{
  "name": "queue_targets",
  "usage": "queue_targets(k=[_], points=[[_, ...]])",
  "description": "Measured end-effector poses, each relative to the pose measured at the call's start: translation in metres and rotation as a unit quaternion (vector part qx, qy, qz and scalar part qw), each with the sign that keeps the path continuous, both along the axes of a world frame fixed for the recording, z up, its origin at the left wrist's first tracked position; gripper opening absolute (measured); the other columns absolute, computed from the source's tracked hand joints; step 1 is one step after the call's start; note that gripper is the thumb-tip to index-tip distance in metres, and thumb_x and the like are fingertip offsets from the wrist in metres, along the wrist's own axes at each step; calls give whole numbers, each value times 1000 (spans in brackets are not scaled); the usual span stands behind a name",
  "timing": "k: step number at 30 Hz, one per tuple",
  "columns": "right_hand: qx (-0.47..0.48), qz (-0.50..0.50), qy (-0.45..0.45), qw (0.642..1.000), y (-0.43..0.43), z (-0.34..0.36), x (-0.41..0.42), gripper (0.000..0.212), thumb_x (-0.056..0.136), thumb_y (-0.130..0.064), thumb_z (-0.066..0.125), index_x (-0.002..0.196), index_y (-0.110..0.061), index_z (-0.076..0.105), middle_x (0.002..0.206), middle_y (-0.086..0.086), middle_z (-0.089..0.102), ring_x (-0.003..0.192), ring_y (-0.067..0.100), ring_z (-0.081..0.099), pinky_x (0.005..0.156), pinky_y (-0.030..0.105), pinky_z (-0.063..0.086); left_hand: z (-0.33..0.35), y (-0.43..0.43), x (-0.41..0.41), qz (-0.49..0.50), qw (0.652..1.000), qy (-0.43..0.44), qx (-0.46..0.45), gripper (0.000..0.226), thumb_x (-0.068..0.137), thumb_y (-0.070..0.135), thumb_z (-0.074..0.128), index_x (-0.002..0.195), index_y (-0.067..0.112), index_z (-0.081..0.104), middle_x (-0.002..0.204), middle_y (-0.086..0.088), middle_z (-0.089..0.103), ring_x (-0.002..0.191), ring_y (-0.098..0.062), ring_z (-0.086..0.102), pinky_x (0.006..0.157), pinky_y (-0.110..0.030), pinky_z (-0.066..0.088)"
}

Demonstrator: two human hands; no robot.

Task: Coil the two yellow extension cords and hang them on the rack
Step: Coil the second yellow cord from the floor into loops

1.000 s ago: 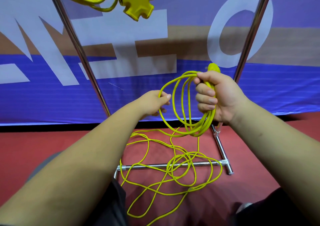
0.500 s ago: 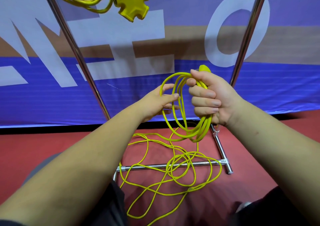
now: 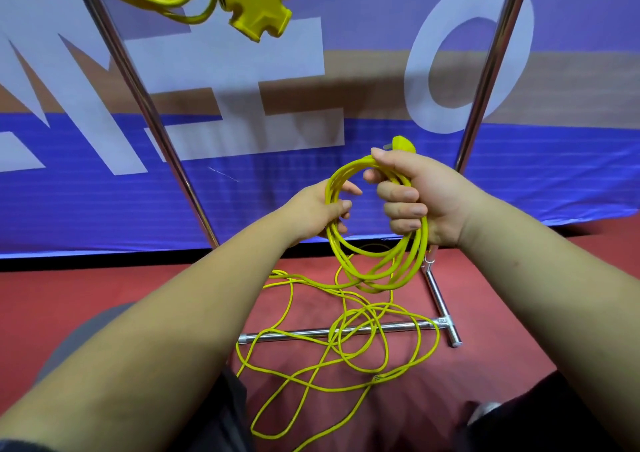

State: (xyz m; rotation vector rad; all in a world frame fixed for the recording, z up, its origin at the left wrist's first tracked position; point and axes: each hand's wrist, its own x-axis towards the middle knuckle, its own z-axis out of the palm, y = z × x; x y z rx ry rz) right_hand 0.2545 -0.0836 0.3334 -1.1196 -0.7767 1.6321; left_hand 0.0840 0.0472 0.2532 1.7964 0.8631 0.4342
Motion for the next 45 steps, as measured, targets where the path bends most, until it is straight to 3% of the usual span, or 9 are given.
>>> queue_targets(k=[8, 14, 18, 22, 25, 28, 33, 38, 45], points=[[18, -14, 4, 1000, 2, -3, 1, 16, 107, -27, 52, 105, -15, 63, 54, -7, 30, 32, 4, 26, 31, 16, 22, -7, 7, 1, 18, 1000, -13, 5, 40, 97, 20, 72, 133, 22, 56, 105, -13, 72, 84, -26, 78, 85, -42, 62], [39, -92, 20, 995, 6, -3, 5, 15, 106, -24, 51, 104, -14, 62, 54, -7, 29, 32, 5, 24, 32, 15, 18, -29, 15, -19, -33, 985, 56, -160, 54, 94, 63, 61, 127, 21, 61, 128, 5, 71, 117, -16, 69, 106, -39, 51], [42, -137, 41, 989, 8, -4, 13, 12, 103, -20, 52, 100, -14, 61, 54, -7, 30, 33, 5, 24, 32, 15, 18, -58, 8, -32, -144, 947, 202, -203, 51, 79, 15, 73, 128, 20, 59, 126, 2, 67, 123, -20, 62, 111, -38, 45], [54, -137, 87, 985, 9, 1, 18, 13, 103, -17, 49, 96, -13, 60, 53, -8, 29, 32, 3, 24, 30, 16, 16, -82, -14, -35, -262, 827, 489, 89, 60, 88, 3, 51, 137, 35, 63, 134, 0, 67, 120, -26, 64, 101, -35, 53], [67, -127, 115, 983, 8, 8, 21, 17, 104, -18, 47, 95, -12, 60, 51, -9, 28, 31, 3, 23, 28, 17, 15, -104, -18, -45, -286, 736, 601, 125, 57, 90, -5, 50, 138, 22, 64, 135, -4, 66, 119, -28, 65, 93, -32, 50], [74, -122, 123, 982, 7, 12, 27, 18, 105, -19, 47, 96, -12, 60, 51, -10, 27, 31, 3, 23, 28, 17, 15, -103, -2, -57, -254, 713, 640, 131, 44, 92, -2, 58, 133, 13, 68, 133, -4, 69, 117, -27, 67, 97, -36, 53], [80, -122, 46, 988, 9, 10, 33, 14, 103, -20, 50, 95, -15, 60, 53, -7, 27, 33, 7, 20, 33, 17, 13, -54, 26, -68, -104, 808, 556, 165, 22, 104, 27, 59, 107, 12, 75, 99, -4, 77, 78, -20, 62, 70, -31, 53], [77, -120, -120, 982, 18, -3, 21, 51, 102, -30, 61, 57, -18, 39, 46, -1, 25, 31, 13, 21, 36, 19, 19, 5, 37, -60, 86, 956, 266, 86, 26, 104, 26, 60, 92, 8, 74, 69, 5, 74, 48, -8, 55, 52, -21, 47], [84, -148, -271, 948, 27, -31, -8, 48, 99, -28, 67, 62, -17, 40, 43, 2, 31, 36, 19, 26, 44, 23, 25, 72, 3, -27, 133, 983, -20, -123, 28, 102, 31, 65, 104, 3, 72, 80, -3, 73, 56, -7, 65, 53, -22, 56]])
